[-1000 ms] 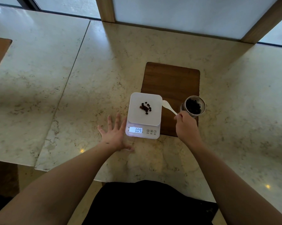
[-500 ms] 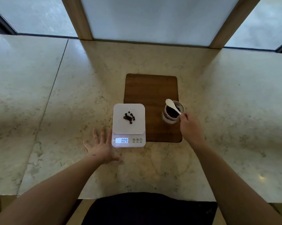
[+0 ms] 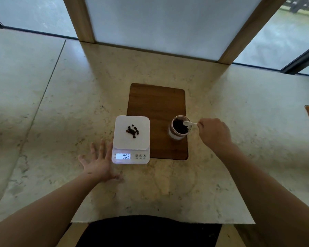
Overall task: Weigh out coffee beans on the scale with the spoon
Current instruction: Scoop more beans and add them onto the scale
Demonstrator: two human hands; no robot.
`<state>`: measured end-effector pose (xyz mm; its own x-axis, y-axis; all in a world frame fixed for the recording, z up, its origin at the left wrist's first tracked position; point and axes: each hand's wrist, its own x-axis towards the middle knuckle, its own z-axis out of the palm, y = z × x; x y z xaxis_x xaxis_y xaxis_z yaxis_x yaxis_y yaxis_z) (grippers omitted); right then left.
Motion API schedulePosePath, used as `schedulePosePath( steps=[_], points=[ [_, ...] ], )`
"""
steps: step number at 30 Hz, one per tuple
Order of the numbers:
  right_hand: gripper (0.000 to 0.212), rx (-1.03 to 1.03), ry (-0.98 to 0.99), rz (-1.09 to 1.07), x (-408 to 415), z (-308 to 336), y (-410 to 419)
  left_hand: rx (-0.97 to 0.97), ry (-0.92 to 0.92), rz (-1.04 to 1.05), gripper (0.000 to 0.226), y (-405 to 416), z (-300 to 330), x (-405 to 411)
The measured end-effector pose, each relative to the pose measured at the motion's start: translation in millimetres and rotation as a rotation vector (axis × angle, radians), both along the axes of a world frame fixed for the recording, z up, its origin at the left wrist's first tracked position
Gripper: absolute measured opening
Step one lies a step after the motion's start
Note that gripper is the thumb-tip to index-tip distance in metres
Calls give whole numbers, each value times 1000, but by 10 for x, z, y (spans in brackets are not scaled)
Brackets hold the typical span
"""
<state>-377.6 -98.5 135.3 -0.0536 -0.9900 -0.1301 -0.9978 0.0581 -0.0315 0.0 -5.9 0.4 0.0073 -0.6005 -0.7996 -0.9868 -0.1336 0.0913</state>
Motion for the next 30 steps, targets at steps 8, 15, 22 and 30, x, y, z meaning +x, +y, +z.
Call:
schedulePosePath(
  steps=[8, 15, 22, 30],
  points=[
    [20, 54, 134, 29, 180, -68, -75, -9, 3, 2, 150, -21, -24, 4],
    [22, 222, 6, -31, 197, -192, -64, 38, -50, 33, 150, -57, -105, 8],
    [26, 300, -397, -302, 112, -272, -184, 47, -81, 30, 151, -54, -18, -52],
    [22, 373, -625, -474, 83, -419, -104, 60, -68, 15, 151, -49, 46, -67]
  ],
)
